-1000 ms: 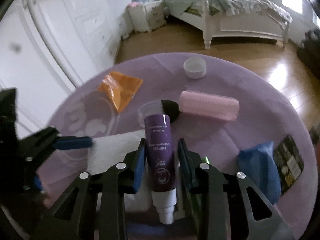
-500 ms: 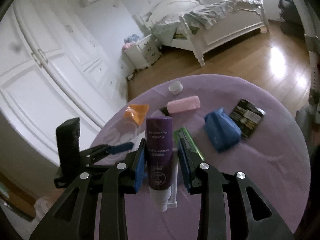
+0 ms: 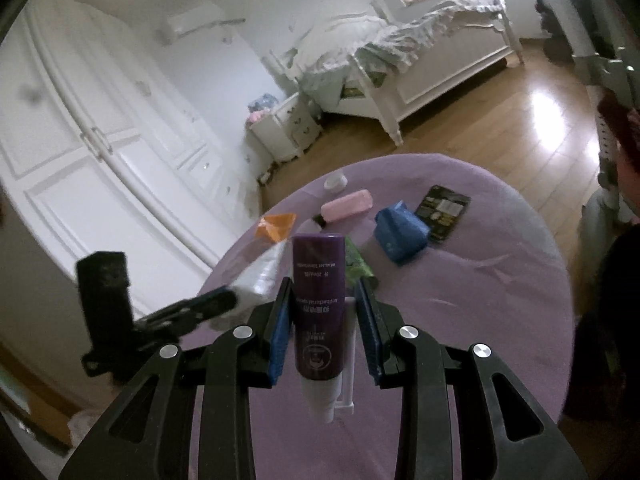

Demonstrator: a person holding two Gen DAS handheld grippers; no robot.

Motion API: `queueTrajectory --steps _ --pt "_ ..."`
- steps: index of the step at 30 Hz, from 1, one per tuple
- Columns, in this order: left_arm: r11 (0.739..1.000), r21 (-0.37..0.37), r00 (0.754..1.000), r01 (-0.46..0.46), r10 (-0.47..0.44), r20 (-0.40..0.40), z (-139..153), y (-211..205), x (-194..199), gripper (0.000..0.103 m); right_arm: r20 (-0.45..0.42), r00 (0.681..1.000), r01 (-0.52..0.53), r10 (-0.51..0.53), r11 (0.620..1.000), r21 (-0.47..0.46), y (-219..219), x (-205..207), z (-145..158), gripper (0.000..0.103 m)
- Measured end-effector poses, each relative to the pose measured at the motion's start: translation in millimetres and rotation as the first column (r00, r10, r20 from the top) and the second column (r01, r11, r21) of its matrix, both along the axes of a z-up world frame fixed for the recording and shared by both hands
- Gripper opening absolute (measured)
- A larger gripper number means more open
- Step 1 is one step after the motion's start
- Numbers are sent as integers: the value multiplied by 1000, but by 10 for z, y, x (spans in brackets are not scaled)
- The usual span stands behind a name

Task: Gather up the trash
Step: 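Carry the foil bag and purple bottle to the black bin and release both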

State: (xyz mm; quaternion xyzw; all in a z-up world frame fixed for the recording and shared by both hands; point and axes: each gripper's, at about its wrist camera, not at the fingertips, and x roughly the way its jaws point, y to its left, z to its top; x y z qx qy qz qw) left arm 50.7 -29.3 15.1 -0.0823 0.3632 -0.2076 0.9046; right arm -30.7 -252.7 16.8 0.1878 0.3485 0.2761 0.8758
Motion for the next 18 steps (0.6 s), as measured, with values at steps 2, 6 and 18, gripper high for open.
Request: queueTrajectory --steps 2,6,18 --pt "1000 -4 1000 23 -23 14 107 -148 -21 36 13 999 30 -30 999 17 -180 -63 29 32" --pt "995 -15 994 100 -99 48 316 -641 35 36 38 991 127 -129 991 51 -650 -199 85 32" --pt "893 -74 896 443 -441 42 200 -2698 407 36 -9 825 562 -564 820 111 -2646 -671 -130 32"
